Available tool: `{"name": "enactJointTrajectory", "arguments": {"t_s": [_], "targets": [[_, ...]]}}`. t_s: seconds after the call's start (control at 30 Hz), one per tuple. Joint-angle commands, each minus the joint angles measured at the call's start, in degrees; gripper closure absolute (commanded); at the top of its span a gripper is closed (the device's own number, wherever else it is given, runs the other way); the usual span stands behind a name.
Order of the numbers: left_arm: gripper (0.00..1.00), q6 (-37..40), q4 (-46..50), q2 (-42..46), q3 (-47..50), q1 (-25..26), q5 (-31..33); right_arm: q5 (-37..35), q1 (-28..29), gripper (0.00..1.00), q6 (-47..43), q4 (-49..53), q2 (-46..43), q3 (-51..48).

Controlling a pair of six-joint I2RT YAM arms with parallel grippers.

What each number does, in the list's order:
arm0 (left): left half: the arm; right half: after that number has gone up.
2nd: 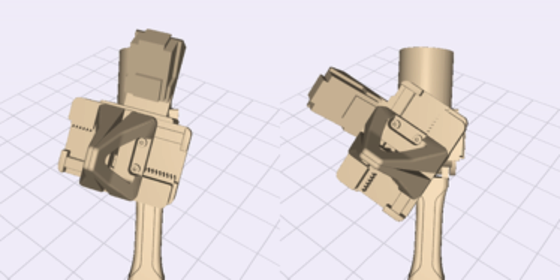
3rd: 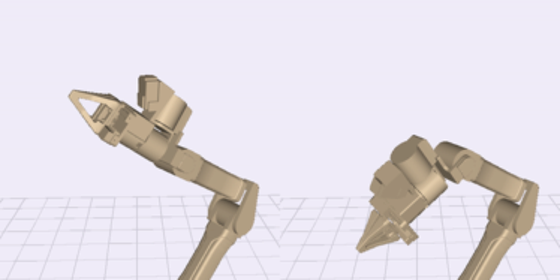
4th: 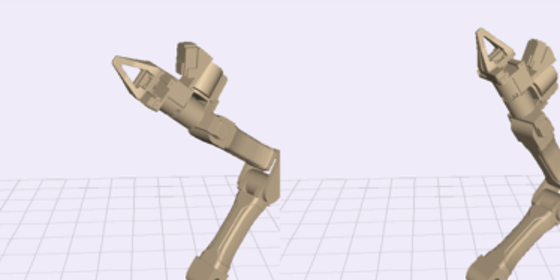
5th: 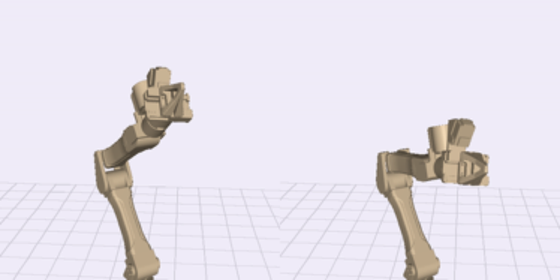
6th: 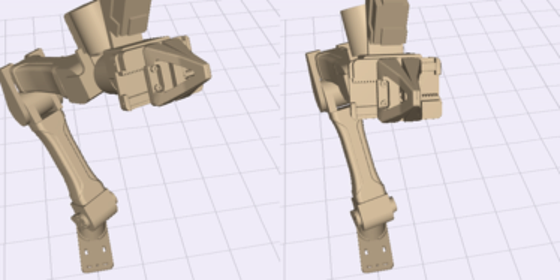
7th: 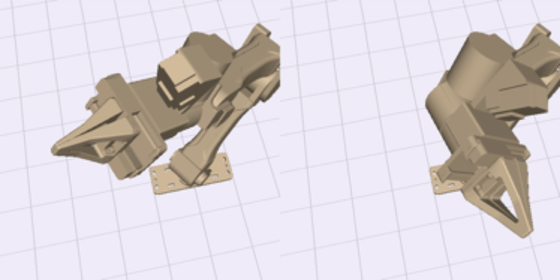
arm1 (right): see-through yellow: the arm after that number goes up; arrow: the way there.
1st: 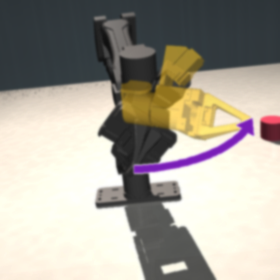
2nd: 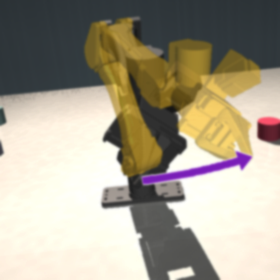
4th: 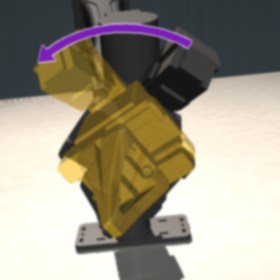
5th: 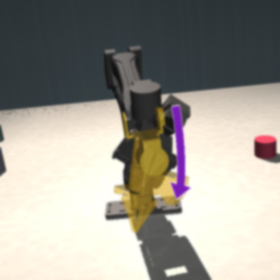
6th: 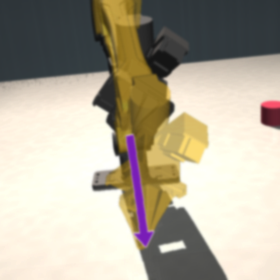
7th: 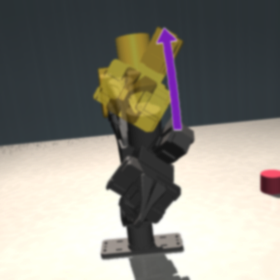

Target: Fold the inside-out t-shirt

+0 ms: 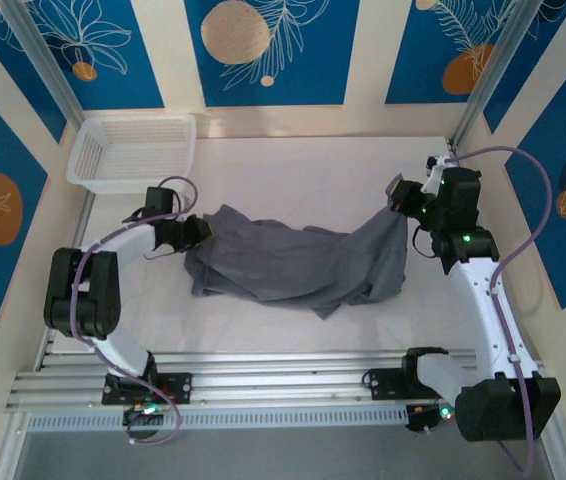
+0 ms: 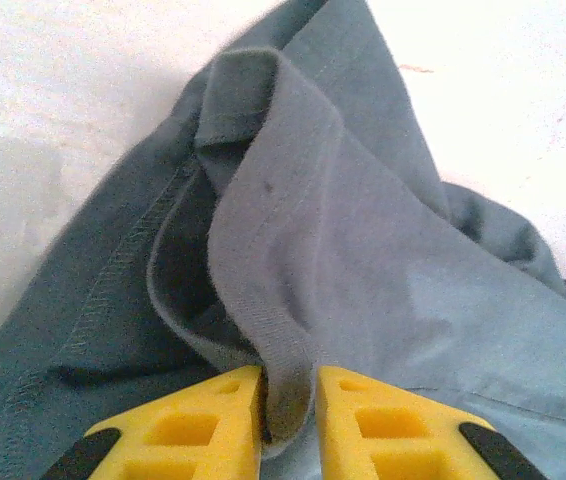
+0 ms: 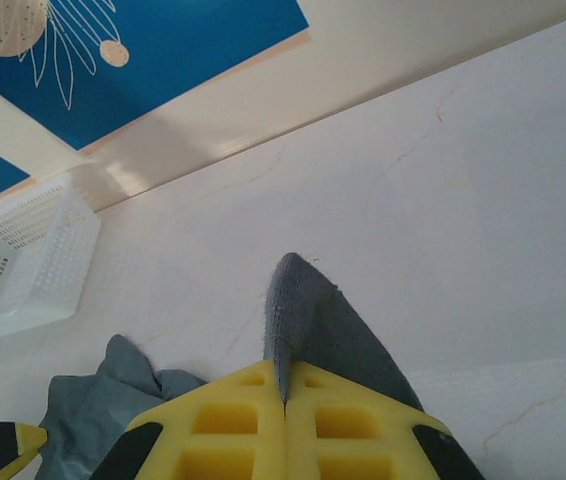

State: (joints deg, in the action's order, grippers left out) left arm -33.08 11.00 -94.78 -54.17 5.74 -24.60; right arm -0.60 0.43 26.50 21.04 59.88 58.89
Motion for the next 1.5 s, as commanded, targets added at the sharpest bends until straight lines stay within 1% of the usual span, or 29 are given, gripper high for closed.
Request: {"name": "enactJointTrajectory", "arguments": {"t_s": [0.0, 0.07, 0.13, 0.2, 0.27, 0.33, 0.37, 0.4, 0.57, 0.7, 0.8, 0.87, 0.93, 1.03, 1.1, 1.2, 1.27, 1.33, 1.4, 1.47], "targets": [[0.82, -0.3, -2.4, -0.2, 0.2, -0.5, -3.0, 0.3, 0.4, 1.00, -0.3, -0.9, 0.5, 1.8], [0.81, -0.3, -2.5, -0.5, 0.1, -0.5, -3.1, 0.2, 0.4, 1.00, -0.1, -1.0, 0.4, 1.7], [0.74, -0.3, -2.6, -0.9, -0.1, -0.5, -3.3, 0.1, 0.6, 1.00, 0.0, -0.9, 0.5, 1.7], [0.74, -0.4, -3.0, -1.4, -0.4, -0.5, -3.8, 0.2, 0.7, 1.00, 0.0, -0.9, 0.4, 1.8], [0.81, -0.4, -3.1, -1.7, -0.7, -0.5, -4.2, 0.1, 0.8, 1.00, 0.0, -0.7, 0.4, 2.0], [0.94, -0.2, -2.6, -1.8, -1.3, -0.4, -4.3, 0.0, 1.0, 1.00, 0.1, -0.4, 0.3, 2.5], [0.98, 0.1, -2.1, -1.7, -1.7, -0.5, -4.1, 0.0, 1.0, 1.00, 0.2, -0.3, 0.3, 2.8], [1.00, 0.4, -1.5, -1.4, -2.2, -0.5, -4.0, 0.0, 1.0, 1.00, 0.2, -0.3, 0.2, 3.2], [1.00, 0.3, 2.6, 3.0, -7.2, -0.6, -3.9, 0.7, 1.4, 1.00, 2.0, -0.3, 0.2, 7.4], [1.00, -0.9, 9.8, 9.6, -18.3, -1.4, 0.1, 1.4, 1.5, 1.00, 5.0, -2.4, 1.3, 16.0], [1.00, -3.1, 15.0, 12.9, -28.6, -4.1, 2.6, 1.3, 1.1, 1.00, 7.3, -6.0, 2.5, 24.0], [1.00, -6.3, 16.1, 14.5, -34.6, -7.2, 1.8, 1.1, 0.5, 1.00, 9.6, -10.0, 3.1, 28.4], [1.00, -10.4, 15.5, 15.9, -40.2, -11.0, -0.5, 1.4, -0.4, 1.00, 11.2, -15.1, 3.7, 32.0], [1.00, -13.9, 15.8, 16.8, -48.8, -14.9, -3.4, 6.5, -2.3, 1.00, 13.9, -19.0, 7.3, 41.0], [1.00, -14.3, 17.4, 17.7, -53.9, -15.9, -3.2, 9.0, -2.5, 1.00, 14.6, -21.4, 9.9, 46.6], [1.00, -14.5, 18.7, 20.7, -58.3, -16.9, -0.8, 8.9, -3.3, 1.00, 14.7, -23.9, 13.0, 53.7], [1.00, -13.4, 20.2, 22.8, -61.0, -17.3, 2.5, 7.9, -4.8, 1.00, 15.9, -23.4, 14.9, 59.1], [1.00, -11.6, 21.8, 24.8, -63.6, -17.4, 6.3, 9.4, -6.2, 1.00, 16.6, -23.9, 17.0, 64.3], [1.00, -10.7, 21.2, 27.4, -63.3, -17.3, 9.6, 11.5, -6.5, 1.00, 16.5, -24.1, 18.9, 68.3], [1.00, -10.4, 19.3, 30.4, -61.1, -17.3, 12.3, 14.1, -6.5, 1.00, 17.2, -23.9, 20.1, 70.8]]}}
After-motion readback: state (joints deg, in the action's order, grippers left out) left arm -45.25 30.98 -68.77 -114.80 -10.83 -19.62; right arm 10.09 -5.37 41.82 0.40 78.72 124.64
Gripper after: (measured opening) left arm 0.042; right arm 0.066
